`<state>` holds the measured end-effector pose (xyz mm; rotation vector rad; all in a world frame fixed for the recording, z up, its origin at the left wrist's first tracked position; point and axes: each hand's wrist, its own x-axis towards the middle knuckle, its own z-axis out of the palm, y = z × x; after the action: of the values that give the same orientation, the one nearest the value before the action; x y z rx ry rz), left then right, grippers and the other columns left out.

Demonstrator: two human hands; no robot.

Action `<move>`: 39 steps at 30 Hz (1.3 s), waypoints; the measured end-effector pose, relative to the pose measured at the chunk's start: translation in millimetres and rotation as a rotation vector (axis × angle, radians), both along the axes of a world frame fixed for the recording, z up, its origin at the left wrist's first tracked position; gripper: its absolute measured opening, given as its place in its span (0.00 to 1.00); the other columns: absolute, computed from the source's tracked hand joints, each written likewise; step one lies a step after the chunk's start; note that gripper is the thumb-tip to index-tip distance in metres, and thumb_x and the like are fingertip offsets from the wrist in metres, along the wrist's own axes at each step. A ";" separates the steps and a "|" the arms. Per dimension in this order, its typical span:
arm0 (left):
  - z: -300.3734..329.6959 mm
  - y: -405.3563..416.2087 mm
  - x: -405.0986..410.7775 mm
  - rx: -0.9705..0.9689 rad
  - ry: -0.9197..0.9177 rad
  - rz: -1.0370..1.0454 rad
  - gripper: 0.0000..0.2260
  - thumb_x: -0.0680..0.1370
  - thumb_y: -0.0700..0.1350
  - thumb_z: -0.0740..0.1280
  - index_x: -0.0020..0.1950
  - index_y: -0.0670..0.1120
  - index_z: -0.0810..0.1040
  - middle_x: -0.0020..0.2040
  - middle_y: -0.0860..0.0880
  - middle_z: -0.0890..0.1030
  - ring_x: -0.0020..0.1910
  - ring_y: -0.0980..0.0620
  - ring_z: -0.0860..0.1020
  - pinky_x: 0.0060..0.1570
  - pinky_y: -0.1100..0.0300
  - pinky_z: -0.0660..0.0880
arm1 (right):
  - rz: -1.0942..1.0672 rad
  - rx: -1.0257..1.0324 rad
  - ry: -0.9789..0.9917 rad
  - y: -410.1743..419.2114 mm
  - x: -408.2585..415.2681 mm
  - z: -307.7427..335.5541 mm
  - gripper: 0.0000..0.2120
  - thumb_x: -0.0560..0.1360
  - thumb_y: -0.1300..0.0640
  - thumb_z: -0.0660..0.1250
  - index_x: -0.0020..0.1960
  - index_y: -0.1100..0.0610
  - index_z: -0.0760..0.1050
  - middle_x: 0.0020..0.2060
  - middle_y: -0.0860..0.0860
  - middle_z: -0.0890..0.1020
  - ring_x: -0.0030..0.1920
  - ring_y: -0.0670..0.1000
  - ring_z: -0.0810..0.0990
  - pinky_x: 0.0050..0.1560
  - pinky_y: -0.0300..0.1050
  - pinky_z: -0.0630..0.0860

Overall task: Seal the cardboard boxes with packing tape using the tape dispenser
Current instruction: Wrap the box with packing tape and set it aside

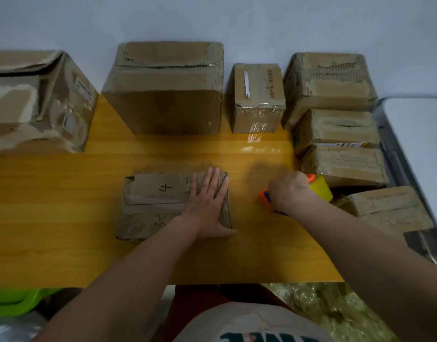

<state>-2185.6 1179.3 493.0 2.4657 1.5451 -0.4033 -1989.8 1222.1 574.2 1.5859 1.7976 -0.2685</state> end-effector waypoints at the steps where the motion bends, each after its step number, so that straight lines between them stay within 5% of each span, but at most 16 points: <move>1: -0.3 0.0 -0.1 0.004 -0.004 0.002 0.60 0.60 0.83 0.49 0.73 0.46 0.25 0.73 0.42 0.25 0.71 0.42 0.24 0.68 0.35 0.30 | -0.036 0.052 0.012 -2.5 6.9 0.4 0.18 0.77 0.42 0.61 0.57 0.53 0.75 0.48 0.49 0.80 0.50 0.52 0.79 0.42 0.45 0.72; 3: -0.1 1.4 -0.8 0.021 -0.012 0.019 0.60 0.60 0.83 0.49 0.73 0.46 0.25 0.73 0.42 0.25 0.71 0.42 0.24 0.68 0.36 0.30 | -0.178 0.161 0.140 -1.9 17.7 1.2 0.24 0.74 0.34 0.60 0.47 0.56 0.73 0.35 0.50 0.74 0.39 0.53 0.76 0.37 0.46 0.72; 6: 2.4 -1.2 3.8 0.019 -0.011 0.046 0.61 0.60 0.82 0.50 0.74 0.44 0.28 0.74 0.41 0.27 0.72 0.42 0.25 0.69 0.36 0.32 | -0.372 0.328 0.329 -9.8 19.4 -4.2 0.26 0.74 0.33 0.58 0.37 0.56 0.67 0.36 0.54 0.77 0.36 0.55 0.75 0.36 0.46 0.69; 9: 5.0 -11.0 8.6 0.029 0.003 0.139 0.61 0.60 0.83 0.48 0.76 0.42 0.32 0.74 0.40 0.27 0.72 0.41 0.25 0.71 0.36 0.36 | -0.421 0.288 0.402 -28.3 10.2 -25.4 0.22 0.77 0.41 0.59 0.54 0.60 0.72 0.52 0.60 0.81 0.51 0.60 0.80 0.48 0.50 0.71; 14: 4.7 -38.9 19.7 0.022 -0.025 0.338 0.54 0.62 0.81 0.40 0.74 0.45 0.28 0.73 0.38 0.26 0.72 0.39 0.26 0.69 0.36 0.31 | -0.530 0.143 0.360 -60.1 2.7 -61.6 0.24 0.80 0.50 0.57 0.68 0.66 0.60 0.61 0.61 0.77 0.61 0.61 0.76 0.59 0.53 0.70; 19: 4.9 -59.8 -2.1 0.032 -0.129 0.217 0.52 0.72 0.73 0.56 0.74 0.40 0.29 0.76 0.41 0.31 0.74 0.43 0.29 0.74 0.47 0.35 | -0.476 0.338 0.340 -66.9 6.5 -60.9 0.23 0.76 0.51 0.67 0.61 0.67 0.68 0.58 0.63 0.74 0.61 0.62 0.72 0.61 0.52 0.65; 23: 11.4 -72.2 -48.5 0.075 -0.093 0.097 0.44 0.78 0.66 0.53 0.74 0.41 0.29 0.76 0.43 0.32 0.74 0.46 0.30 0.73 0.51 0.33 | -0.424 0.700 0.820 -80.5 -35.3 -40.2 0.09 0.75 0.64 0.65 0.53 0.68 0.74 0.49 0.65 0.77 0.52 0.64 0.75 0.54 0.50 0.66; 25: 12.6 -74.3 -63.8 0.057 -0.081 0.035 0.39 0.80 0.62 0.50 0.72 0.43 0.26 0.76 0.44 0.31 0.73 0.47 0.27 0.72 0.52 0.30 | -0.358 0.586 0.969 -86.0 -71.2 -40.8 0.14 0.78 0.65 0.60 0.62 0.68 0.73 0.58 0.64 0.77 0.60 0.63 0.75 0.63 0.50 0.66; 28: 12.2 -71.9 -71.5 0.036 -0.085 -0.041 0.34 0.82 0.60 0.47 0.73 0.44 0.28 0.77 0.46 0.32 0.72 0.49 0.26 0.70 0.53 0.28 | -0.460 0.402 0.963 -83.4 -109.5 -48.9 0.23 0.81 0.61 0.55 0.74 0.64 0.58 0.72 0.60 0.65 0.72 0.57 0.64 0.71 0.45 0.57; 30: 10.3 -71.2 -73.4 0.027 -0.086 -0.058 0.33 0.82 0.59 0.47 0.75 0.43 0.30 0.77 0.46 0.33 0.73 0.48 0.28 0.71 0.53 0.29 | -0.574 0.418 0.913 -73.8 -115.3 -55.7 0.23 0.81 0.59 0.55 0.74 0.64 0.58 0.71 0.61 0.67 0.70 0.58 0.66 0.67 0.46 0.61; 34: 5.9 -71.1 -78.0 0.021 -0.094 -0.076 0.33 0.82 0.59 0.48 0.77 0.43 0.35 0.78 0.46 0.35 0.76 0.48 0.34 0.75 0.52 0.35 | -0.667 0.433 0.781 -59.7 -111.9 -63.2 0.15 0.82 0.54 0.53 0.61 0.61 0.72 0.55 0.63 0.80 0.56 0.65 0.76 0.51 0.52 0.70; 39: 3.7 -63.5 -83.5 0.056 -0.128 -0.121 0.35 0.82 0.59 0.51 0.77 0.43 0.36 0.78 0.46 0.36 0.76 0.49 0.34 0.73 0.54 0.33 | -0.842 0.221 0.809 -52.2 -110.4 -68.4 0.23 0.83 0.49 0.49 0.69 0.64 0.65 0.67 0.64 0.72 0.67 0.62 0.69 0.63 0.49 0.66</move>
<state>-2269.1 1115.8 496.7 2.5800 1.3807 -0.2193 -2100.2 1169.9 505.8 2.5834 1.5854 -1.2846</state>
